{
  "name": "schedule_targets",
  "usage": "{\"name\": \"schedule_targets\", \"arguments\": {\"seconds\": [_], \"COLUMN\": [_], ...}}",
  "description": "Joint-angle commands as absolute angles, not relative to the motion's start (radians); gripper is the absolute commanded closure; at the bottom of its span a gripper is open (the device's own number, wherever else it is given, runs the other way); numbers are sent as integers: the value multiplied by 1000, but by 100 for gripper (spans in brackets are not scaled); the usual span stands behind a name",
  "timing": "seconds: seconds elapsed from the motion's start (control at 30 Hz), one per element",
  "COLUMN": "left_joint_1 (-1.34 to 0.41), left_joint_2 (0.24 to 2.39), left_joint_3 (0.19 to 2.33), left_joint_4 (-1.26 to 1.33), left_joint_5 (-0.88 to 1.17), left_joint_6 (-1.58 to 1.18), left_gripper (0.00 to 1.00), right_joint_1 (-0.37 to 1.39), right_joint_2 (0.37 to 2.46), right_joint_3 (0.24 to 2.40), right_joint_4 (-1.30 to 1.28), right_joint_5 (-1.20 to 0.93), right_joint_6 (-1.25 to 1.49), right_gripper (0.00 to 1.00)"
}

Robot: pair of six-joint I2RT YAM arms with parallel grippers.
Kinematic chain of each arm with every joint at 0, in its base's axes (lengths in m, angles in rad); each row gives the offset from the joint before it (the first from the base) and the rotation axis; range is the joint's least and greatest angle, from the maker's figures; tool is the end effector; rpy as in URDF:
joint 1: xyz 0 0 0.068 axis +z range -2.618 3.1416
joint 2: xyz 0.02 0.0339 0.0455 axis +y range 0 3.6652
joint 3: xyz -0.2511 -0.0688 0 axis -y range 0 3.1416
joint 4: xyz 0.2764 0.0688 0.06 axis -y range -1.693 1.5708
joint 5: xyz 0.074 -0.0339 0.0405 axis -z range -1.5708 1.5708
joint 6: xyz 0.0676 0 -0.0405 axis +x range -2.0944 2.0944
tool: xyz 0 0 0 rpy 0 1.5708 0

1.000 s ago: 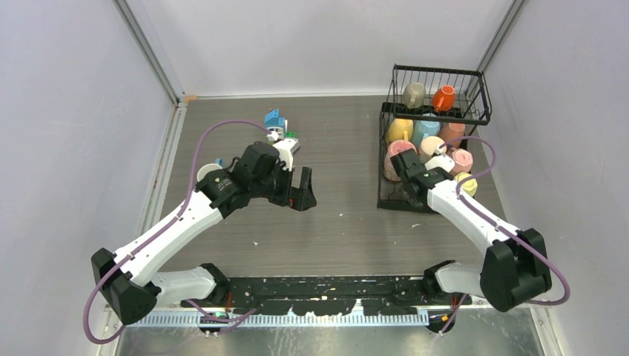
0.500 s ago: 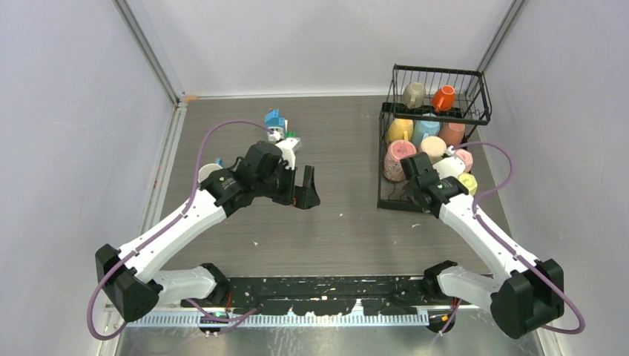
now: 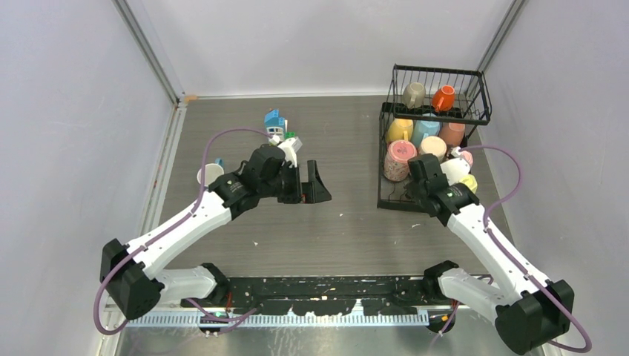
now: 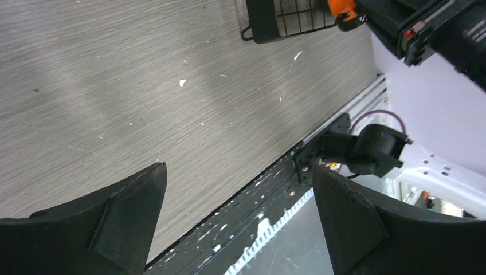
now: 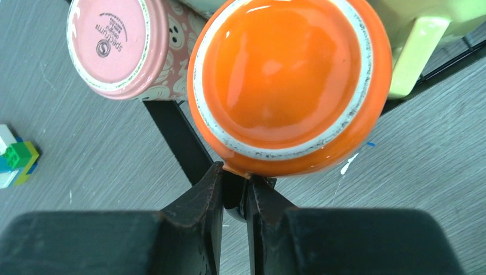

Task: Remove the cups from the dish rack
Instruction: Unload the cup from the dish rack.

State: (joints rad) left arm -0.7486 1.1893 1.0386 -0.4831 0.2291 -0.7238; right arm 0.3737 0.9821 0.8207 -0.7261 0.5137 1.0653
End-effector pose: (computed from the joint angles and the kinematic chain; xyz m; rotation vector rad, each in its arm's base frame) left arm 0.2251 -0.2300 0.2816 0.1692 2.3942 -1.0186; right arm 0.2420 0.0592 0.2341 0.9833 2.0945 0.0848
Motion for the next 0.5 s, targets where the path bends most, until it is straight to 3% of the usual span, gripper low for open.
{"name": "schedule_targets", "arguments": {"seconds": [0.0,0.47], "left_joint_1": [-752,-676], "left_joint_2": [1186,1238], "left_joint_3": [1005,899], "left_joint_4": [-346,-91], "left_joint_5": [260,367], "left_joint_6": [-841,-1117], "left_gripper": [0,0], "right_joint_1": [380,425], "right_joint_2": [940,881], "right_joint_3": [871,926], "right_joint_4": [-658,-616], "right_joint_5": [469,270], "right_joint_6": [1075,1127], "right_gripper": [99,99]}}
